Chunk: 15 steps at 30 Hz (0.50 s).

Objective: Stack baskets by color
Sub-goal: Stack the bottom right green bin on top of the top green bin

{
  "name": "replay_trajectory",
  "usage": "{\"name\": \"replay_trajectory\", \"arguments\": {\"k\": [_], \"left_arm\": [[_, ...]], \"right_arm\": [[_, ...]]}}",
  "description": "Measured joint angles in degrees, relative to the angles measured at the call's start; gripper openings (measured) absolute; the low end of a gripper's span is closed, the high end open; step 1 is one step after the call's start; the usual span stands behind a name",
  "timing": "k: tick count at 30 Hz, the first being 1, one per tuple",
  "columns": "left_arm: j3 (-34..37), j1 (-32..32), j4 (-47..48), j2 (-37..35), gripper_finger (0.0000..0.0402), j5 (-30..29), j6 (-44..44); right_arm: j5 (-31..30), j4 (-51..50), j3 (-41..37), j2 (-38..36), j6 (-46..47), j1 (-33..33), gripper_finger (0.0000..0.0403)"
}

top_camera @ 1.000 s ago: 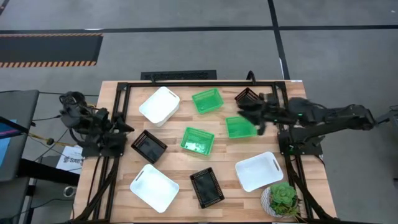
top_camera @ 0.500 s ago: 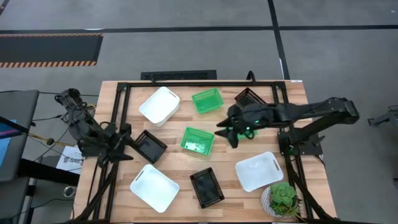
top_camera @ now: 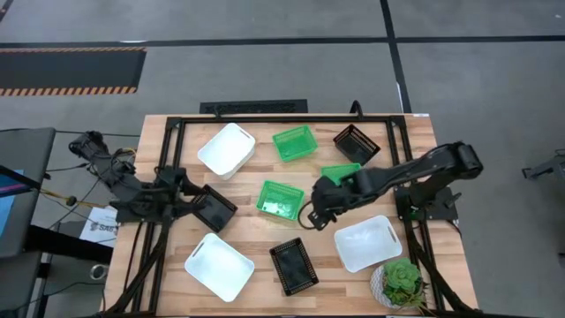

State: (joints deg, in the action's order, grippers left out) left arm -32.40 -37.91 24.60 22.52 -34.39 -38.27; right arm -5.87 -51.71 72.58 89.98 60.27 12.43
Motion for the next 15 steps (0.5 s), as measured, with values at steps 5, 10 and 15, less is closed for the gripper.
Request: {"name": "replay_trajectory", "arguments": {"k": [5, 10, 15], "left_arm": [[0.0, 4.6, 0.8, 0.0, 0.0254, 1.0, 0.1], [0.0, 9.5, 1.7, 0.0, 0.0254, 1.1, 0.2], [0.0, 14.0, 1.9, 0.0, 0.0254, 4.1, 3.7]], "right_arm": [[0.0, -2.8, 0.0, 3.8, 0.3, -2.0, 0.0224], [-0.3, -4.7, 0.0, 6.0, 2.4, -6.5, 0.0224], [-1.6, -7.9, 0.0, 7.2, 4.3, -10.8, 0.0224]]}}
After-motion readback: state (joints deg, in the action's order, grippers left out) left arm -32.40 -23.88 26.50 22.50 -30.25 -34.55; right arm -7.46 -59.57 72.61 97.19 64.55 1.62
